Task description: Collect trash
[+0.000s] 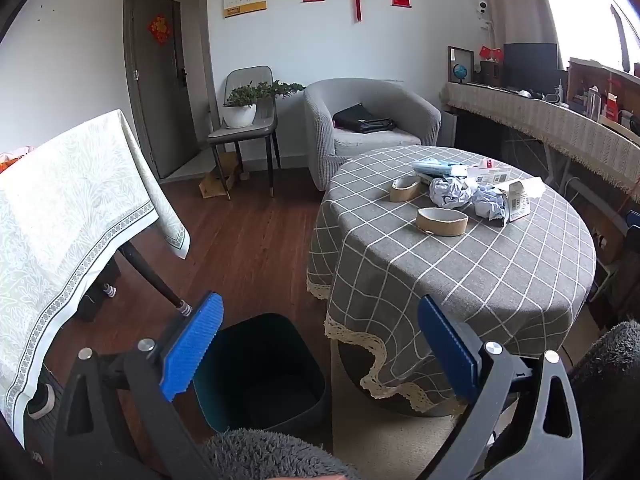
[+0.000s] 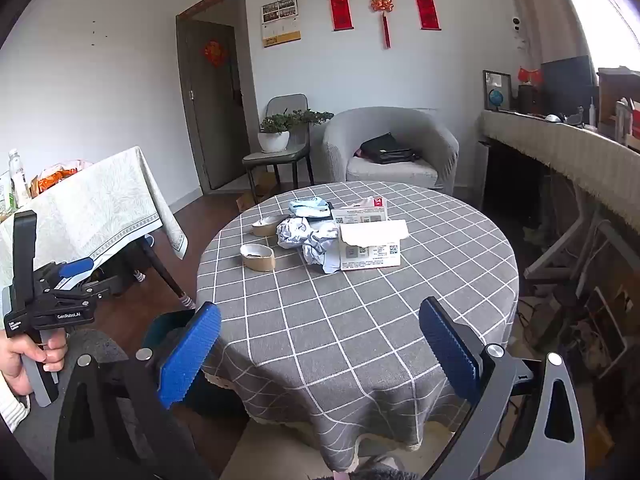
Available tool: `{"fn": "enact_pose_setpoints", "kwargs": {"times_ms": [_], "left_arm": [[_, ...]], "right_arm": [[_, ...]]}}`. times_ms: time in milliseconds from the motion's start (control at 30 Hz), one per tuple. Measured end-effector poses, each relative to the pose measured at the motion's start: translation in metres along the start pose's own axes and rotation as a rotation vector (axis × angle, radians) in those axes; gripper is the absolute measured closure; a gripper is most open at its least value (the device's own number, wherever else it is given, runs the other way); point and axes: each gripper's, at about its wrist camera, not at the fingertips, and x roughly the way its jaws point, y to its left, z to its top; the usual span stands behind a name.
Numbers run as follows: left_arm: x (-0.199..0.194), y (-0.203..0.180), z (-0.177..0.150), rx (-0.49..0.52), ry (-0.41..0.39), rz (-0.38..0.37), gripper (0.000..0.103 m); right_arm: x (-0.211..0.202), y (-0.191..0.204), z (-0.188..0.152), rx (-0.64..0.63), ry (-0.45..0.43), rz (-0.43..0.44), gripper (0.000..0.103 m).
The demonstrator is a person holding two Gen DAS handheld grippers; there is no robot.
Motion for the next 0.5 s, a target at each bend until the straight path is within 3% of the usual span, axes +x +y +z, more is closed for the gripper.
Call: {"fn": "enact_pose_setpoints", "kwargs": {"times_ms": [500], "left_arm": [[0.003, 0.0012, 0.0016, 0.004, 0.007, 0.007, 0.004]], "right_arm": [[0.0009, 0.0001, -0.0003, -0.012, 0.004, -0.006, 0.003]]}}
